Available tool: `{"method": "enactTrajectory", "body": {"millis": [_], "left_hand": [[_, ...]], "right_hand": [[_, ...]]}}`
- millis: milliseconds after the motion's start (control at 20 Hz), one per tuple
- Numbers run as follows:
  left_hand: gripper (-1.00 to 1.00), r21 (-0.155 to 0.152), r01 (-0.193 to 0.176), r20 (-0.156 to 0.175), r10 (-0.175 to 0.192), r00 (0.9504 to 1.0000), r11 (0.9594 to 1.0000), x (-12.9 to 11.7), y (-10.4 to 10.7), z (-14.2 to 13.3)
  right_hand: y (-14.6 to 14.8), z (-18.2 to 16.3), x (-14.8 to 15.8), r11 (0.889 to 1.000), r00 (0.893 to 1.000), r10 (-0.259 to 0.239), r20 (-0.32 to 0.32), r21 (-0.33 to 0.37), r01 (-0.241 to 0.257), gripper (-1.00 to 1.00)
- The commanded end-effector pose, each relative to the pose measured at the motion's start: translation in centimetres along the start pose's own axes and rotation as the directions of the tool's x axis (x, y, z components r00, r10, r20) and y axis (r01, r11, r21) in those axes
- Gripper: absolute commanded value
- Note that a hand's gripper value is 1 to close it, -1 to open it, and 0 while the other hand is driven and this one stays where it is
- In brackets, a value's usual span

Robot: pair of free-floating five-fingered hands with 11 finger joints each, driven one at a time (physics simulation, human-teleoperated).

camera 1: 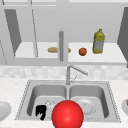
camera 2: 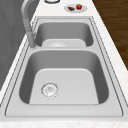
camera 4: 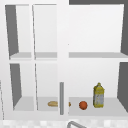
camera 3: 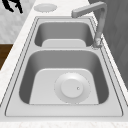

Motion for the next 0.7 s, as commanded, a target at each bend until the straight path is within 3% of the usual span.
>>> {"method": "enactTrajectory", "body": {"millis": [0, 250, 650], "left_hand": [[0.00, 0.000, 0.000, 0.000, 0.000, 1.0000, 1.0000, 0.0, 0.0, 0.0], [0.00, 0.000, 0.000, 0.000, 0.000, 1.0000, 1.0000, 0.0, 0.0, 0.0], [0.00, 0.000, 0.000, 0.000, 0.000, 1.0000, 1.0000, 0.0, 0.0, 0.0]], "right_hand": [[-2.2, 1.4, -2.8, 1.000, 1.000, -0.011, 0.003, 0.026, 0.011, -1.00], [-3.7, 2.6, -5.7, 0.997, 0.998, 0.048, 0.030, 0.066, -0.050, -1.00], [-3.9, 1.8, -11.2, 0.988, 0.998, 0.059, 0.031, 0.142, -0.063, -1.00]]}}
